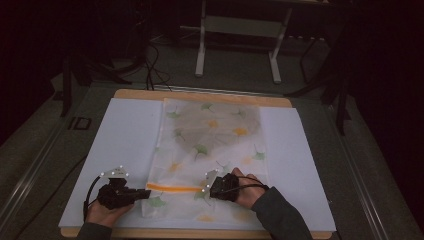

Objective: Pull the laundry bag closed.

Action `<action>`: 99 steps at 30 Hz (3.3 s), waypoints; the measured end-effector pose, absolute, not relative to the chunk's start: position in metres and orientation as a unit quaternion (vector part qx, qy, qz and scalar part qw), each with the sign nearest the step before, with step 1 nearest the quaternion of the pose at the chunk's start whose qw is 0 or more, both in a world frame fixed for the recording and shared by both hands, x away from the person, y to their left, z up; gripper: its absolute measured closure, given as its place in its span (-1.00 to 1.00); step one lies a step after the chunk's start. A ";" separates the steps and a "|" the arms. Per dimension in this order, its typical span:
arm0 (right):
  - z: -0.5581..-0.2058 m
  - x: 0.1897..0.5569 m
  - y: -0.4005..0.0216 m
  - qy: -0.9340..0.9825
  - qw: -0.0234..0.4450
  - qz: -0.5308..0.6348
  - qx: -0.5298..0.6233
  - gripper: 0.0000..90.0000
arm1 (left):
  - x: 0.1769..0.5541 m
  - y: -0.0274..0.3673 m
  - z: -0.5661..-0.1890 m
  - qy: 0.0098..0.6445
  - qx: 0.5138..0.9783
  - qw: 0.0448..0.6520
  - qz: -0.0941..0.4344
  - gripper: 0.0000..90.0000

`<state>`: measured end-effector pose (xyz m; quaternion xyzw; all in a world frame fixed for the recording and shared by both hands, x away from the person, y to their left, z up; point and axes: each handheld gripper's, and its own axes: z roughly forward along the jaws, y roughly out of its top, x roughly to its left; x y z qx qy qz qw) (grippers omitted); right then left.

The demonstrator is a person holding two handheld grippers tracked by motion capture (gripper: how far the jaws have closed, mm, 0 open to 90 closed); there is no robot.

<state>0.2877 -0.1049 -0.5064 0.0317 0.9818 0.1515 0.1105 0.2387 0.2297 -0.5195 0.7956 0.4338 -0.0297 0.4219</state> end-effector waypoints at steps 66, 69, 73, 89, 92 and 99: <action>-0.504 0.285 -0.152 0.981 0.118 0.135 0.070 1.00 | 0.239 0.233 -0.519 0.437 0.794 0.421 -0.028 0.98; -0.504 0.285 -0.155 0.981 0.114 0.137 0.073 1.00 | 0.239 0.232 -0.519 0.437 0.794 0.421 -0.028 0.98; -0.504 0.286 -0.156 0.981 0.115 0.134 0.074 1.00 | 0.239 0.232 -0.519 0.438 0.794 0.421 -0.028 0.98; -0.505 0.285 -0.167 0.981 0.116 0.133 0.080 1.00 | 0.239 0.232 -0.519 0.438 0.794 0.421 -0.027 0.98; -0.504 0.285 -0.169 0.981 0.118 0.131 0.082 1.00 | 0.239 0.232 -0.519 0.438 0.794 0.421 -0.028 0.98; -0.504 0.287 -0.175 0.981 0.119 0.129 0.085 1.00 | 0.239 0.232 -0.519 0.439 0.793 0.421 -0.027 0.98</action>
